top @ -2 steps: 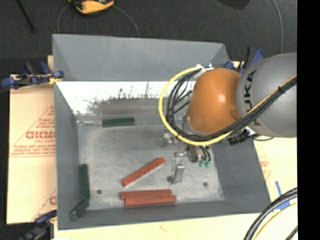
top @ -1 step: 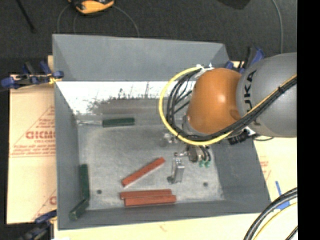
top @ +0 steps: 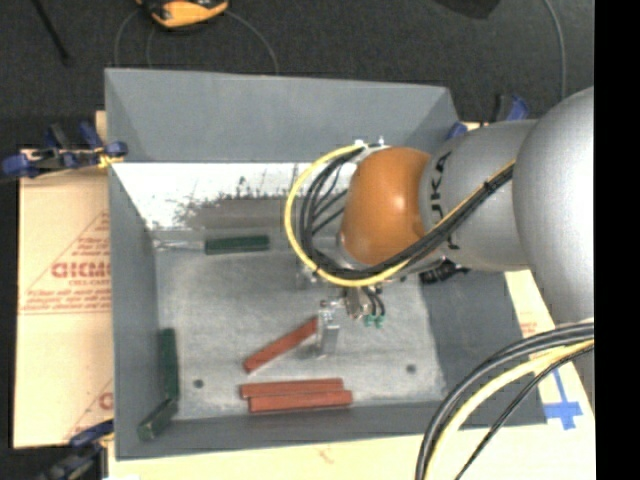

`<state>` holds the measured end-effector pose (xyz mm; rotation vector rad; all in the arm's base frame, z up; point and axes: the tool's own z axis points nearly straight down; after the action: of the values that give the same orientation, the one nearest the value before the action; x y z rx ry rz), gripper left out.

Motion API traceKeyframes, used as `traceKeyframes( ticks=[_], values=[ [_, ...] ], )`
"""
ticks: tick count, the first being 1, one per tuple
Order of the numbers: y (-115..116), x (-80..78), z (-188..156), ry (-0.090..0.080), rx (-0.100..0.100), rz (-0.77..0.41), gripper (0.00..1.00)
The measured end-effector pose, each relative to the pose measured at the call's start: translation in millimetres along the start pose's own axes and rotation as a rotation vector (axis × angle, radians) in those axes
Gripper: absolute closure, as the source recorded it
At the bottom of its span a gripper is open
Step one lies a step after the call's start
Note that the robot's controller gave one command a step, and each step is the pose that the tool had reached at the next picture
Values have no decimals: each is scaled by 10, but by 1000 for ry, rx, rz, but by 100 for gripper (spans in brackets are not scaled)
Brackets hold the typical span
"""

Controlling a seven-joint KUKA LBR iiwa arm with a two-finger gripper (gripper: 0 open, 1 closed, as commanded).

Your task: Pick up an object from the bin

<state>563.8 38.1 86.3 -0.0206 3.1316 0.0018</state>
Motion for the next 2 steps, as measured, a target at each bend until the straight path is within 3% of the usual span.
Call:
traceKeyframes(
  ticks=[1, 2],
  values=[
    [-33, -82, -105, 13, 0, 48, 0],
    [29, -131, -343, 3, 2, -5, 0]
  ],
)
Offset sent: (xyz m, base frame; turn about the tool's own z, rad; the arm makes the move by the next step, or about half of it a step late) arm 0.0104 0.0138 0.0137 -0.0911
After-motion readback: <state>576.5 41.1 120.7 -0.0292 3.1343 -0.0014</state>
